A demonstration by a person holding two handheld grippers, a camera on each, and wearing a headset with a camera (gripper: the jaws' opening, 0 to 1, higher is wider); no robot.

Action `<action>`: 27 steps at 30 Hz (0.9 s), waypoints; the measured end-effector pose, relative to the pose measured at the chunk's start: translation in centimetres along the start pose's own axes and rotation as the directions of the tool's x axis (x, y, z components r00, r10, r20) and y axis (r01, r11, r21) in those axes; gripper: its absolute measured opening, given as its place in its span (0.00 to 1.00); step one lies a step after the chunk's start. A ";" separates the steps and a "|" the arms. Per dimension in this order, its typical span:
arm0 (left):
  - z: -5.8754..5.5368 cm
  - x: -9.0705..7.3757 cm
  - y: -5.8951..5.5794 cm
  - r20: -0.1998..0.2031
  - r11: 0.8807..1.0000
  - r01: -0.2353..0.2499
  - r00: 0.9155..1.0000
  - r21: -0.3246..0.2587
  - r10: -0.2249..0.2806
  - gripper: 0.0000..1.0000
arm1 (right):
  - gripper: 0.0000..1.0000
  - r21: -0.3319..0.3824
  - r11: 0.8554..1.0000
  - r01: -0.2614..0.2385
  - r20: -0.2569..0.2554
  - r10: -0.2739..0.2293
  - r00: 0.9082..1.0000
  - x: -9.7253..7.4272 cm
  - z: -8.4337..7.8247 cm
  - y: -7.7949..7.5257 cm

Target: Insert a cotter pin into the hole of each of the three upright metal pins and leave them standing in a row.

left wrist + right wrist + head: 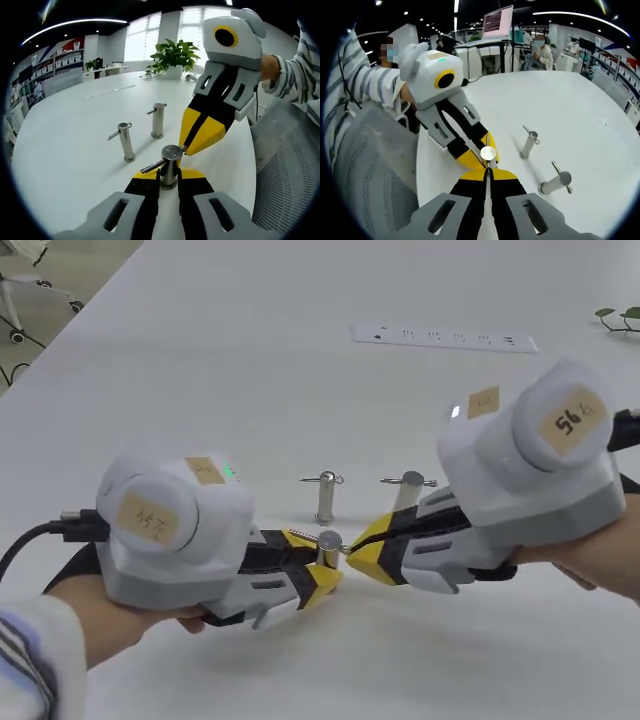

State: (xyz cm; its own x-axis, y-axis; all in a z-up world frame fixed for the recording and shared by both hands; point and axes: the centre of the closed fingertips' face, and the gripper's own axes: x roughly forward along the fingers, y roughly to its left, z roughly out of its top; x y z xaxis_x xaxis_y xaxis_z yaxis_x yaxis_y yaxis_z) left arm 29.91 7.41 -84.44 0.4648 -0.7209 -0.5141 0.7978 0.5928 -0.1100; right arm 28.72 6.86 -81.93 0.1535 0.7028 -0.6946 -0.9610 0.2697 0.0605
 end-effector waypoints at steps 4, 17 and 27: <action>0.0 0.0 0.0 0.004 1.000 -0.002 1.000 0.009 0.002 0.12 | 0.06 -0.003 1.000 0.004 -0.001 -0.004 1.000 -0.2 -0.3 0.0; 0.0 0.1 0.2 0.006 1.000 -0.009 1.000 0.030 0.009 0.12 | 0.15 0.036 0.999 0.018 0.058 -0.020 0.998 -0.7 -0.4 0.2; -0.1 0.1 0.3 0.007 1.000 -0.008 1.000 0.019 0.008 0.12 | 0.16 0.074 0.997 0.032 0.112 -0.041 0.993 -0.2 0.6 0.1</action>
State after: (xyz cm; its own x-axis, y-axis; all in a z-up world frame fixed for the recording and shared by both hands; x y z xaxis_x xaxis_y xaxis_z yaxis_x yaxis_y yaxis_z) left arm 30.14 7.51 -84.56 0.4740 -0.7186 -0.5089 0.8011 0.5918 -0.0894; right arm 28.77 7.12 -81.30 0.2172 0.7607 -0.6117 -0.9360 0.3401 0.0905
